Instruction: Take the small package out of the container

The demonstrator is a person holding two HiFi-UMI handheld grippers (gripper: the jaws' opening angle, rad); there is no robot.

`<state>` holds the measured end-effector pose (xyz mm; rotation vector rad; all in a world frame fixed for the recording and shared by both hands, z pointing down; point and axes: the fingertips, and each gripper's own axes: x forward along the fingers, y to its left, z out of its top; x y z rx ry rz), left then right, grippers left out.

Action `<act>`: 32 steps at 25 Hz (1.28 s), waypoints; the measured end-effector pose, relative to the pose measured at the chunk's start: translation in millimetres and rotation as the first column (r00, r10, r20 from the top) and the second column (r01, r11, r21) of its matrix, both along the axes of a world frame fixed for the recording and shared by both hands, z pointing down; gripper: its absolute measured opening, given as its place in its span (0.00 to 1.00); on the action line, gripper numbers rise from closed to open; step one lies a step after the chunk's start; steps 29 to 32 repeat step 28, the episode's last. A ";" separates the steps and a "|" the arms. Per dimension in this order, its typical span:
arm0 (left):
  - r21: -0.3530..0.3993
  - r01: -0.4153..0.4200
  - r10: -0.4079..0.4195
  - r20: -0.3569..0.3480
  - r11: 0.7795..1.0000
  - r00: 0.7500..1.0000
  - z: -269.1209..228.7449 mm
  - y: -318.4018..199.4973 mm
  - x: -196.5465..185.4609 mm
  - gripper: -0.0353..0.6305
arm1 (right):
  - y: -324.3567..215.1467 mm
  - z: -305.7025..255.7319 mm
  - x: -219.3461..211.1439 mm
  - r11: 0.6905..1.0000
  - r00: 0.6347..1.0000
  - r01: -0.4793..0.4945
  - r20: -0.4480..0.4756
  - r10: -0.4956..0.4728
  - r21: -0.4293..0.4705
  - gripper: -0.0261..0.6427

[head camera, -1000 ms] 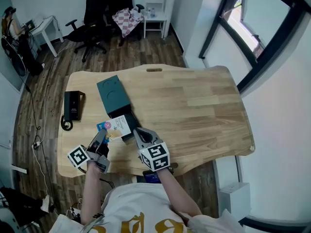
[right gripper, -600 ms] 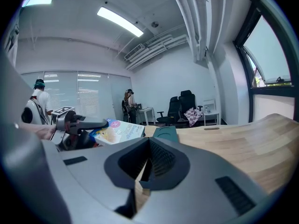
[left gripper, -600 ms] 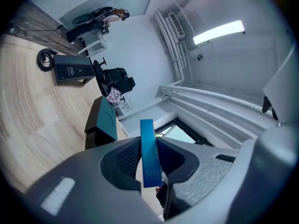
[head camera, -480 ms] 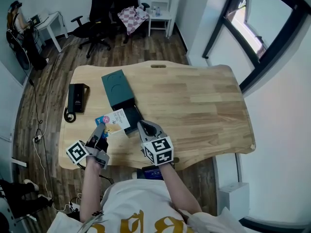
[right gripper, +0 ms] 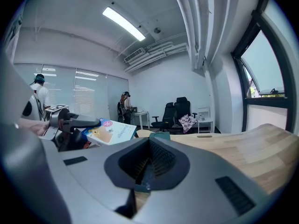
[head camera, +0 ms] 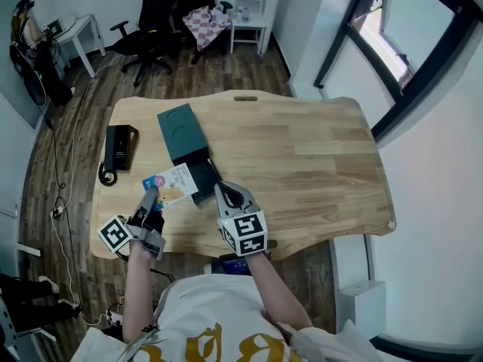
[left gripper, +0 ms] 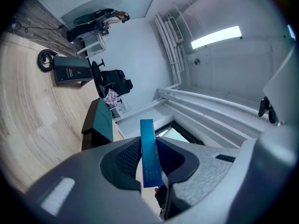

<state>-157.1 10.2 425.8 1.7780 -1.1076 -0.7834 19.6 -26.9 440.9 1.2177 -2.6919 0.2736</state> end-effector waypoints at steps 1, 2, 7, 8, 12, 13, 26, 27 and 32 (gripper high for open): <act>0.004 0.001 -0.001 0.003 1.000 1.000 -1.7 0.5 -0.9 0.20 | 0.2 -0.8 -0.6 1.000 1.000 0.002 -0.003 -0.002 0.004 0.05; 0.008 0.002 -0.002 0.003 1.000 1.000 -3.5 0.6 -1.7 0.20 | 0.5 -1.5 -1.1 1.000 1.000 0.005 -0.006 -0.005 0.006 0.05; 0.018 -0.002 0.002 -0.004 1.000 1.000 -7.6 0.2 0.8 0.20 | 2.0 -2.5 -0.1 1.000 1.000 0.017 -0.011 -0.017 0.004 0.05; 0.017 -0.004 0.004 -0.008 1.000 1.000 -7.4 -0.1 2.1 0.20 | 1.7 -2.3 0.8 1.000 1.000 0.017 -0.011 -0.017 0.003 0.05; 0.011 -0.002 0.002 -0.007 1.000 1.000 -4.3 -1.8 3.7 0.20 | -0.4 -1.6 4.8 1.000 1.000 0.015 -0.007 -0.015 0.001 0.05; 0.014 -0.001 0.001 -0.008 1.000 1.000 -4.8 -2.5 3.9 0.20 | -1.0 -2.2 5.7 1.000 1.000 0.015 -0.005 -0.015 0.003 0.05; -0.001 0.011 -0.011 -0.012 1.000 1.000 -0.4 -5.4 5.8 0.20 | -7.3 0.0 9.7 1.000 1.000 0.018 -0.006 -0.018 -0.011 0.05; -0.002 0.011 -0.011 -0.012 1.000 1.000 0.6 -5.9 5.8 0.20 | -7.9 1.2 9.6 1.000 1.000 0.018 -0.002 -0.018 -0.016 0.05; -0.003 0.011 -0.011 -0.011 1.000 1.000 1.6 -6.4 5.9 0.20 | -8.5 2.4 9.7 1.000 1.000 0.018 0.001 -0.018 -0.022 0.05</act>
